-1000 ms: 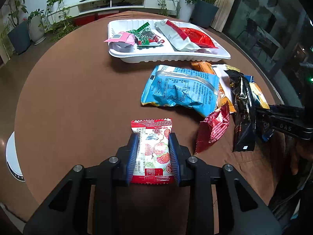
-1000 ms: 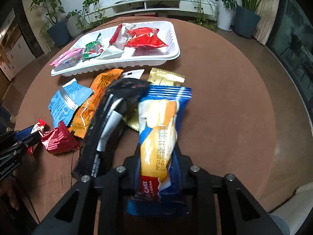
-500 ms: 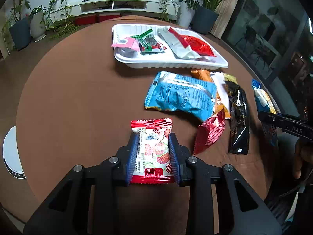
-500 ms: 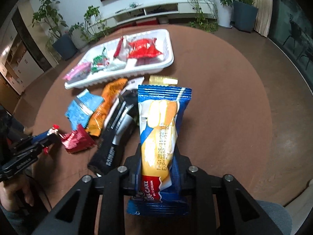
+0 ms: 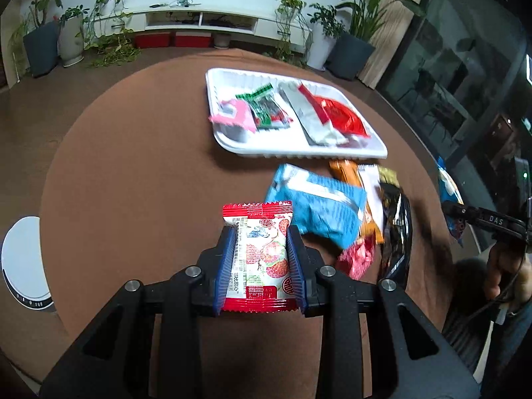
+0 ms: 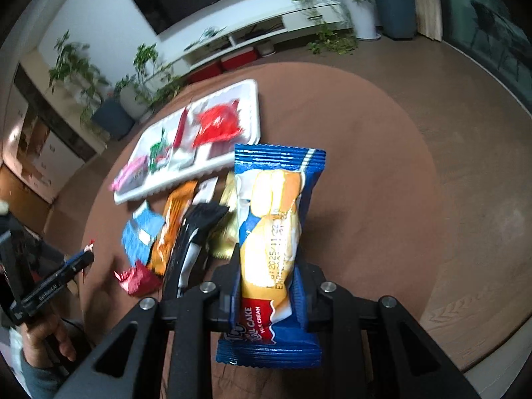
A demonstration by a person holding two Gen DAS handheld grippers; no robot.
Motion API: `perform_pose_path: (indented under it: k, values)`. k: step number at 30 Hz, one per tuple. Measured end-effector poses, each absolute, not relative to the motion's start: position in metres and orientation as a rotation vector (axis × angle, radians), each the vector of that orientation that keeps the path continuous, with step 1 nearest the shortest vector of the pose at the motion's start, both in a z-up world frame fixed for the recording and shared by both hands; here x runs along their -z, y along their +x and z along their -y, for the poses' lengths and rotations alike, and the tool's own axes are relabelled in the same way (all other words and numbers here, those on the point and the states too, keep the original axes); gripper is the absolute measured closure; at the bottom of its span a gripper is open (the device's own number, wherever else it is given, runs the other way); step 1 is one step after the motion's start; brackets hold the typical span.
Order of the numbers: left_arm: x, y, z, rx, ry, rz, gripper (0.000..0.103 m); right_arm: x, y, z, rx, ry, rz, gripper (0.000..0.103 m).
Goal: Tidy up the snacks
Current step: 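Carry the strawberry packet and blue cake into the tray and open both tools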
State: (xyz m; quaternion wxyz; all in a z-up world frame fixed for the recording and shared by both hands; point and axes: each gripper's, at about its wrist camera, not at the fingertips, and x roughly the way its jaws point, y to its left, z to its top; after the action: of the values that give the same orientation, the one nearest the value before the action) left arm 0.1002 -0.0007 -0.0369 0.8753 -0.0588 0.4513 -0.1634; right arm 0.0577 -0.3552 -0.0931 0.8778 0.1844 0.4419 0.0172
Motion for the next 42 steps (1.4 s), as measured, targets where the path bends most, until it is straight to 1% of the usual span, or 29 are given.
perform_pose_path:
  k: [11, 18, 22, 28, 37, 42]
  values:
    - [-0.015, 0.154, -0.015, 0.321, -0.124, -0.843, 0.074, 0.044, 0.083, 0.398, 0.016, 0.399, -0.807, 0.076]
    - [-0.041, 0.196, 0.002, 0.35, -0.096, -0.807, 0.074, 0.022, 0.123, 0.379, -0.038, 0.339, -0.782, 0.076]
    - [-0.045, 0.22, 0.02, 0.365, -0.071, -0.805, 0.074, 0.011, 0.153, 0.353, -0.101, 0.305, -0.775, 0.076]
    - [-0.033, 0.255, 0.046, 0.39, -0.071, -0.83, 0.074, 0.011, 0.207, 0.297, -0.202, 0.22, -0.814, 0.076]
    - [0.015, 0.296, 0.073, 0.392, -0.043, -0.898, 0.074, 0.056, 0.277, 0.251, -0.242, 0.145, -0.954, 0.076]
    - [0.037, 0.313, 0.084, 0.387, -0.037, -0.923, 0.074, 0.072, 0.293, 0.241, -0.24, 0.118, -0.982, 0.076]
